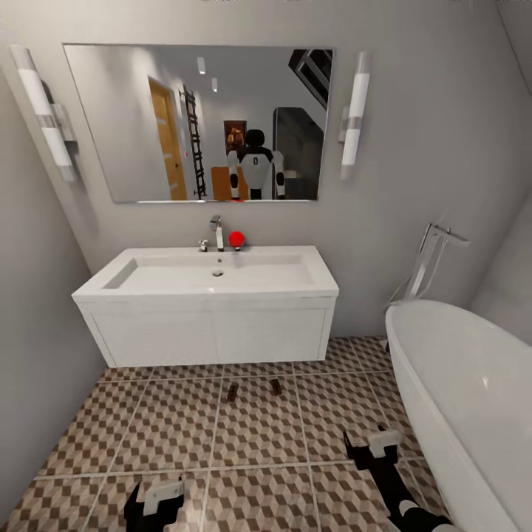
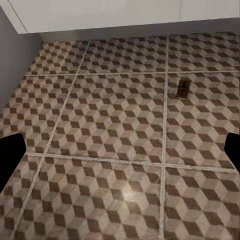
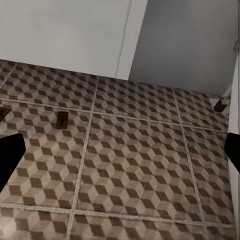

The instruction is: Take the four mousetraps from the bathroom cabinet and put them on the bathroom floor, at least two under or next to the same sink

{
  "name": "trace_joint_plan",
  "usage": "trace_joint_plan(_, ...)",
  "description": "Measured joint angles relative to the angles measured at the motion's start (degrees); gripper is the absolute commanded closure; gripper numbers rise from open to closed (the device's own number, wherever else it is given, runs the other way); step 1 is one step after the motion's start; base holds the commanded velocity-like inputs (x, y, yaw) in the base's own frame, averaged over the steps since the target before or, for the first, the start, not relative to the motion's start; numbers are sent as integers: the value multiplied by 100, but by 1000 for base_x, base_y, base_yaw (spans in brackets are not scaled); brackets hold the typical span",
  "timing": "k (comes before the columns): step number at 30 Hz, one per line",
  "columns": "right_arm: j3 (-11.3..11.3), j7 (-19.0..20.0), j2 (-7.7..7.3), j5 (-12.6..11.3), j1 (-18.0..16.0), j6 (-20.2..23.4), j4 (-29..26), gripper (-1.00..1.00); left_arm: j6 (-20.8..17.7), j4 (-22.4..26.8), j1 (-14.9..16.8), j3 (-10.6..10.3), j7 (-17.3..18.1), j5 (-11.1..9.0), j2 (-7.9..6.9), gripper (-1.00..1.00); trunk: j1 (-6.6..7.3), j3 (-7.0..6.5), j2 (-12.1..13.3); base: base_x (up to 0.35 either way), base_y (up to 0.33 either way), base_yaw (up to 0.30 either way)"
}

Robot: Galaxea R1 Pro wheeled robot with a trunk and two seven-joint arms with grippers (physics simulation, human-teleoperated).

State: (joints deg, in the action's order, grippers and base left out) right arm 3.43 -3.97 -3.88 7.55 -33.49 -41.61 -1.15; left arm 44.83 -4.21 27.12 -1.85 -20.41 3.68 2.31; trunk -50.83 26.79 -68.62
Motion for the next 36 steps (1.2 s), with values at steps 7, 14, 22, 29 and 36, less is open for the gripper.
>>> trace_joint_plan(7, 5, 20, -28, -170, 248, -10, 4, -100, 51, -3, -282, 0, 4, 0, -160, -100, 154, -126, 281, 0, 0, 0)
trace_joint_plan(14, 5, 19, -34, -198, 502, 1, 5, -100, 163, -4, -515, -4, 0, 2, -303, -100, 308, -251, 562, 0, 0, 0)
trace_joint_plan(22, 12, 4, 4, -200, 637, 44, 12, -100, 343, -5, -573, -2, 1, 3, -325, -100, 483, -395, 883, 0, 0, 0)
trace_joint_plan(29, 8, -6, 89, -202, 654, 57, 13, -100, 358, -5, -593, -3, -7, 4, -322, -100, 637, -521, 1164, 0, 0, 0)
trace_joint_plan(36, 5, -12, 97, -204, 655, 58, 14, -100, 344, -5, -595, -5, -8, 4, -320, -100, 791, -647, 1445, 0, 0, 0)
